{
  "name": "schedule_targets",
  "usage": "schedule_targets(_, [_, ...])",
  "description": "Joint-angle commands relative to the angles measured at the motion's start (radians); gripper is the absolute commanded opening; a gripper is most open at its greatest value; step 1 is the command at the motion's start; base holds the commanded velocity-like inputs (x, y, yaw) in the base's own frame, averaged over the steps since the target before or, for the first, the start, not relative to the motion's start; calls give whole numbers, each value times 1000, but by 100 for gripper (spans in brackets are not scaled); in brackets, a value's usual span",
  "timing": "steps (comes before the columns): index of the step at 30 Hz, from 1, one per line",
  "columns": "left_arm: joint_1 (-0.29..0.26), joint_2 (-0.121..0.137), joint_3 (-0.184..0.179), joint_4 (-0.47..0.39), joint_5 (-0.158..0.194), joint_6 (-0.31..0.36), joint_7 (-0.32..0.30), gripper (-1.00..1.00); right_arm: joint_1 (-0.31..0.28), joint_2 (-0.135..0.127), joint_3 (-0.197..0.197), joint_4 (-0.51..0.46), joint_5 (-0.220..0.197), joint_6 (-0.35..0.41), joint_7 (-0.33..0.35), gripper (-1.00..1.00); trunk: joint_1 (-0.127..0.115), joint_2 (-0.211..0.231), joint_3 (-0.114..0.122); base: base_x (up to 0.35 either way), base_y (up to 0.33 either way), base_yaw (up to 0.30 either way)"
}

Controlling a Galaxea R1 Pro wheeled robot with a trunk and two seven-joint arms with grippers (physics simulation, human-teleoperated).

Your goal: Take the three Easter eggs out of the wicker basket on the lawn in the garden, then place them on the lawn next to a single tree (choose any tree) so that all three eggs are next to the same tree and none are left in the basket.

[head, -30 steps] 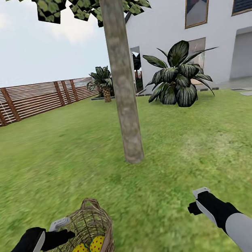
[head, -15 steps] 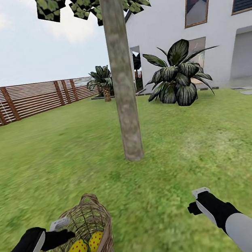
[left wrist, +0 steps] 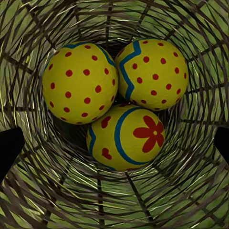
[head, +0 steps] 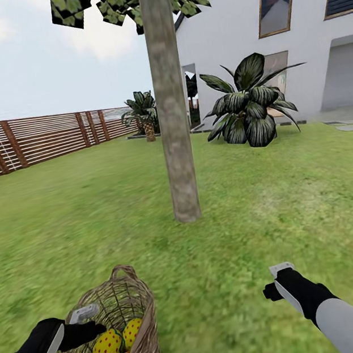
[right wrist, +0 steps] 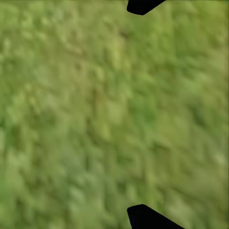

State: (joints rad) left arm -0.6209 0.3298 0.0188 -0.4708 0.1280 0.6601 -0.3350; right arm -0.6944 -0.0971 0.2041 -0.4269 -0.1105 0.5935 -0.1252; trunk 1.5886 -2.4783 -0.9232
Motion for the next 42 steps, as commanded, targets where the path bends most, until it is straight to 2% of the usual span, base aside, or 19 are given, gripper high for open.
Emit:
schedule_targets(1, [0, -1, 1, -1, 9, 8, 2, 100, 0, -1, 8, -2, -11, 5, -7, 100, 4, -8, -4, 0, 0, 0])
schedule_targets(6, [0, -8, 1, -1, 9, 8, 3, 100, 0, -1, 8, -2, -11, 5, -8, 100, 13, -22, -22, 0, 0, 0])
schedule_targets(14, [0, -10, 0, -2, 12, 1, 2, 100, 0, -1, 8, -1, -11, 5, -8, 100, 13, -22, -22, 12, 0, 0])
schedule_targets(20, [0, -11, 0, -2, 13, 2, 1, 100, 0, 0, 8, -2, -10, 5, -8, 100, 13, -22, -22, 268, 0, 0])
schedule_targets(25, [0, -29, 0, -2, 9, 1, 3, 100, 0, 0, 9, -2, -9, 5, -8, 100, 13, -22, -22, 70, 0, 0])
schedule_targets(36, [0, -32, 0, -2, 9, 1, 4, 100, 0, 0, 9, -1, -9, 5, -8, 100, 13, -22, -22, 3, 0, 0])
schedule_targets(42, [0, -32, 0, -2, 9, 2, 4, 100, 0, 0, 9, -1, -9, 5, -8, 100, 15, -24, -45, 0, 0, 0])
